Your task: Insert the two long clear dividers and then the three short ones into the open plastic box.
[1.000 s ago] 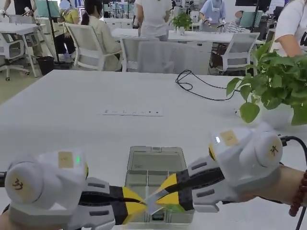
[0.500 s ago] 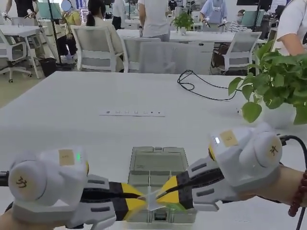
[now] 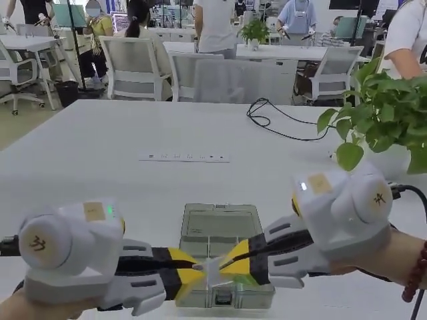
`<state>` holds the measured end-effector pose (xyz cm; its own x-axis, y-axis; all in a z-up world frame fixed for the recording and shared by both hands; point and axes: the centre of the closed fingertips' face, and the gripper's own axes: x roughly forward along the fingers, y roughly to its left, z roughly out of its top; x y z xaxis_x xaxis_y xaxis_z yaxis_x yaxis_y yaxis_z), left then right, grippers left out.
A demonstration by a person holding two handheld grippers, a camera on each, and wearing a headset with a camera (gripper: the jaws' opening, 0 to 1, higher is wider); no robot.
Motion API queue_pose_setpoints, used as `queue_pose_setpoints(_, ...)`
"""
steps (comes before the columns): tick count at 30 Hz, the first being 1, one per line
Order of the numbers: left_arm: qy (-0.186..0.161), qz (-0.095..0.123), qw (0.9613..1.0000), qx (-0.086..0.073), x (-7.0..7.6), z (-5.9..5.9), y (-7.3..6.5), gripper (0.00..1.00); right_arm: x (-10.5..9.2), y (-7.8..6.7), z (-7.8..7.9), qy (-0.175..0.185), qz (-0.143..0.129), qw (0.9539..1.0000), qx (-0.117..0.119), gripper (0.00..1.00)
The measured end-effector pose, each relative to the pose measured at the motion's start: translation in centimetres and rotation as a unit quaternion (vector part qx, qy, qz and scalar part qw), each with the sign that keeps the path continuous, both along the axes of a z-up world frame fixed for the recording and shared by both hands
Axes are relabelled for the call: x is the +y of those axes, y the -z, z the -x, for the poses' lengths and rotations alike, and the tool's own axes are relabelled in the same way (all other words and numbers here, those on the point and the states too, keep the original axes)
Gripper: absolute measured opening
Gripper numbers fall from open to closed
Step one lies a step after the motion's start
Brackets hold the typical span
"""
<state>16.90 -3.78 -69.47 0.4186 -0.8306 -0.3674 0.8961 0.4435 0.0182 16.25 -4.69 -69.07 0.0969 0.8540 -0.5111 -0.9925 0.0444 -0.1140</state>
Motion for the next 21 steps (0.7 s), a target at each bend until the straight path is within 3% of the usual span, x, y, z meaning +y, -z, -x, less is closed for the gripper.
queue_pose_setpoints(6, -0.029, 0.018, 0.9994, 0.006, 0.8, -0.6, 0.0, 0.25, -0.1, -0.6, -1.2, 0.02, 0.003, 0.9997, -0.014, 0.02)
queue_pose_setpoints(10, -0.047, 0.033, 0.9983, 0.011, 0.8, -0.7, -0.3, 0.35, -0.4, -0.5, -1.9, 0.033, 0.019, 0.9991, -0.016, 0.02)
queue_pose_setpoints(14, -0.059, 0.034, 0.9975, 0.016, 0.8, -0.7, -0.2, 0.45, -0.6, -0.3, -2.7, 0.045, 0.033, 0.9983, -0.014, 0.02)
queue_pose_setpoints(16, -0.064, 0.035, 0.9971, 0.021, 0.9, -0.7, 0.0, 0.51, -0.9, 0.1, -3.1, 0.045, 0.055, 0.9972, -0.024, 0.02)
queue_pose_setpoints(21, -0.074, 0.026, 0.9965, 0.03, 1.1, -0.8, 0.7, 0.64, -1.0, 0.7, -4.1, 0.055, 0.085, 0.9948, -0.008, 0.02)
